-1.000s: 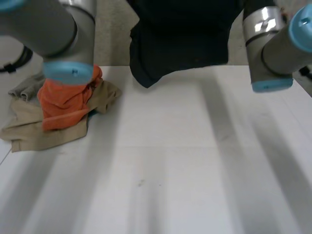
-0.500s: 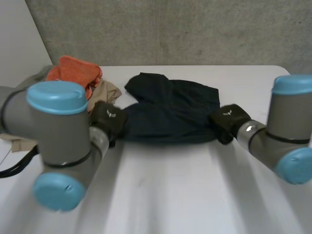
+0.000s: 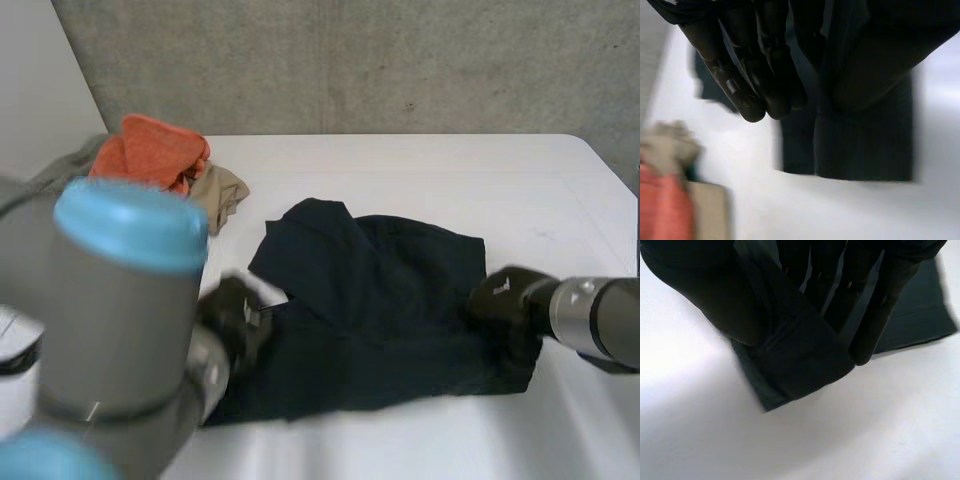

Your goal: Fold the laundry.

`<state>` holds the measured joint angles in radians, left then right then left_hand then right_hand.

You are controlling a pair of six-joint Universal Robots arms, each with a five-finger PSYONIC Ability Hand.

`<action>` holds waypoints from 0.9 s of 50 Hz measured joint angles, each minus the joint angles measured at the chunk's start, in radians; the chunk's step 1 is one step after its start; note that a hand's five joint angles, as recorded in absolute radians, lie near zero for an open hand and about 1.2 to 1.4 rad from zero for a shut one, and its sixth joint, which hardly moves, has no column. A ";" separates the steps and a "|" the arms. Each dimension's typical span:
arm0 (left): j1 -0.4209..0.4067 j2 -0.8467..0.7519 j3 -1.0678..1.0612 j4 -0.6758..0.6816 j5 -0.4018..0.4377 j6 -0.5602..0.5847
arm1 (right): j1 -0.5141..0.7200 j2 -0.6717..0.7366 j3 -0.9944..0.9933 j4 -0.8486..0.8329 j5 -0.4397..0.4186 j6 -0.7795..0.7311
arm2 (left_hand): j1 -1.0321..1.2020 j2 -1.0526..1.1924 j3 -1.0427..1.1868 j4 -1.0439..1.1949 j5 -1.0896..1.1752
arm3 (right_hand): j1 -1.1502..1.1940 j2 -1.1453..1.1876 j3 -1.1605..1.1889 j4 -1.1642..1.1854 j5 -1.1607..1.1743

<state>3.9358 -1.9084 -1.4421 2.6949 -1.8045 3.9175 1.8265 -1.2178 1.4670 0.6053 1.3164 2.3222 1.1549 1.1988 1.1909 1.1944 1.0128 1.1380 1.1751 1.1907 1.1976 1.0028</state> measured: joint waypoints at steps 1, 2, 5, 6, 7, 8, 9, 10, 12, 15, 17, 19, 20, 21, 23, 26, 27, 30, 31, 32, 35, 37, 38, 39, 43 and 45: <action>0.019 -0.038 0.063 0.031 -0.001 0.014 | -0.002 0.010 -0.013 -0.046 0.005 0.034 | 0.000 0.000 0.000 0.000 0.000 | 0.000 0.000 0.000 0.000 0.000; 0.036 -0.072 0.119 0.057 0.003 0.026 | -0.004 0.019 -0.024 -0.083 0.008 0.062 | 0.000 0.000 0.000 0.000 0.000 | 0.000 0.000 0.000 0.000 0.000; 0.073 -0.158 0.257 0.120 0.033 0.045 | -0.005 0.045 -0.052 -0.184 0.016 0.127 | 0.000 0.000 0.000 0.000 0.000 | 0.000 0.000 0.000 0.000 0.000; 0.086 -0.190 0.308 0.142 0.048 0.050 | -0.004 0.057 -0.065 -0.227 0.020 0.153 | 0.000 0.000 0.000 0.000 0.000 | 0.000 0.000 0.000 0.000 0.000; 0.098 -0.231 0.368 0.168 0.067 0.054 | -0.003 0.074 -0.080 -0.278 0.024 0.179 | 0.000 0.000 0.000 0.000 0.000 | 0.000 0.000 0.000 0.000 0.000; 0.107 -0.267 0.419 0.188 0.083 0.056 | -0.001 0.089 -0.094 -0.321 0.029 0.199 | 0.000 0.000 0.000 0.000 0.000 | 0.000 0.000 0.000 0.000 0.000; 0.114 -0.302 0.468 0.208 0.097 0.059 | 0.001 0.102 -0.105 -0.355 0.033 0.213 | 0.000 0.000 0.000 0.000 0.000 | 0.000 0.000 0.000 0.000 0.000; 0.120 -0.341 0.519 0.227 0.109 0.061 | 0.005 0.123 -0.123 -0.406 0.041 0.233 | 0.000 0.000 0.000 0.001 0.000 | 0.000 0.000 0.000 0.000 0.000; 0.128 -0.421 0.619 0.262 0.126 0.067 | 0.014 0.163 -0.154 -0.489 0.058 0.260 | 0.000 0.000 0.000 0.001 0.000 | 0.000 0.000 0.000 0.000 0.000; 0.138 -0.546 0.773 0.310 0.134 0.082 | 0.030 0.235 -0.211 -0.610 0.095 0.288 | 0.000 0.000 0.000 0.003 0.000 | 0.000 0.000 0.000 0.000 0.000; 0.143 -0.624 0.870 0.336 0.132 0.095 | 0.040 0.285 -0.250 -0.681 0.122 0.297 | 0.000 0.000 0.000 0.003 0.000 | 0.000 0.000 0.000 0.000 0.000; 0.149 -0.702 0.969 0.361 0.127 0.112 | 0.051 0.342 -0.294 -0.749 0.151 0.299 | 0.000 0.000 0.000 0.003 0.000 | 0.000 0.000 0.000 0.000 0.000; 0.151 -0.730 1.005 0.370 0.125 0.118 | 0.054 0.362 -0.310 -0.771 0.160 0.298 | 0.000 0.000 0.000 0.003 0.000 | 0.000 0.000 0.000 0.000 0.000; 0.154 -0.763 1.050 0.380 0.124 0.127 | 0.058 0.386 -0.329 -0.795 0.169 0.296 | 0.000 0.000 0.000 0.003 0.000 | 0.000 0.000 0.000 0.000 0.000; 0.157 -0.813 1.118 0.397 0.123 0.141 | 0.065 0.428 -0.360 -0.835 0.183 0.291 | 0.000 0.000 0.000 0.003 0.000 | 0.000 0.000 0.000 0.000 0.000; 0.161 -0.908 1.251 0.433 0.133 0.167 | 0.077 0.528 -0.438 -0.912 0.202 0.273 | 0.000 0.000 0.000 0.003 0.000 | 0.000 0.000 0.000 0.000 0.000; 0.161 -0.926 1.276 0.442 0.140 0.170 | 0.079 0.549 -0.457 -0.924 0.204 0.269 | -0.001 -0.001 0.000 0.002 -0.001 | -0.099 -0.111 -0.113 -0.111 -0.095; 0.155 -0.960 1.316 0.468 0.160 0.168 | 0.085 0.610 -0.518 -0.936 0.217 0.261 | -0.210 -0.234 -0.208 -0.211 -0.204 | -0.603 -0.626 -0.610 -0.601 -0.601; 0.153 -0.961 1.316 0.471 0.162 0.167 | 0.086 0.617 -0.526 -0.932 0.219 0.261 | -0.210 -0.234 -0.208 -0.211 -0.204 | -0.681 -0.706 -0.687 -0.658 -0.680; 0.151 -0.963 1.316 0.476 0.163 0.165 | 0.087 0.622 -0.533 -0.927 0.222 0.261 | -0.210 -0.234 -0.208 -0.211 -0.204 | -0.699 -0.725 -0.706 -0.696 -0.718; 0.134 -0.940 1.261 0.516 0.156 0.137 | 0.088 0.622 -0.566 -0.842 0.244 0.287 | -0.962 -0.945 -0.936 -0.950 -0.928 | -0.913 -0.963 -0.977 -0.974 -0.954; 0.129 -0.914 1.219 0.540 0.145 0.123 | 0.085 0.597 -0.568 -0.782 0.246 0.314 | -0.965 -0.969 -0.960 -0.971 -0.949 | -0.913 -0.963 -0.979 -0.979 -0.954; 0.126 -0.891 1.185 0.559 0.135 0.113 | 0.082 0.576 -0.567 -0.740 0.244 0.335 | -0.965 -0.969 -0.960 -0.971 -0.949 | -0.913 -0.963 -0.979 -0.981 -0.954; 0.123 -0.863 1.145 0.580 0.126 0.102 | 0.077 0.539 -0.561 -0.671 0.236 0.369 | -0.965 -0.991 -0.978 -0.994 -0.963 | -0.913 -0.963 -0.979 -0.981 -0.954; 0.121 -0.769 1.021 0.632 0.110 0.065 | 0.059 0.431 -0.530 -0.462 0.178 0.458 | -0.965 -0.991 -0.978 -0.994 -0.963 | -0.913 -0.963 -0.979 -0.981 -0.954; 0.122 -0.729 0.971 0.642 0.110 0.046 | 0.053 0.400 -0.516 -0.395 0.157 0.481 | -0.965 -0.991 -0.978 -0.994 -0.963 | -0.913 -0.963 -0.979 -0.981 -0.954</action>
<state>4.0576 -2.6370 -0.4711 3.3371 -1.6941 3.9639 1.8795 -0.8177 0.9506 0.2102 1.4739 2.8037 0.1904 0.2080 0.2126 0.2005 0.0499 0.2247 0.2117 0.2114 0.2162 0.0487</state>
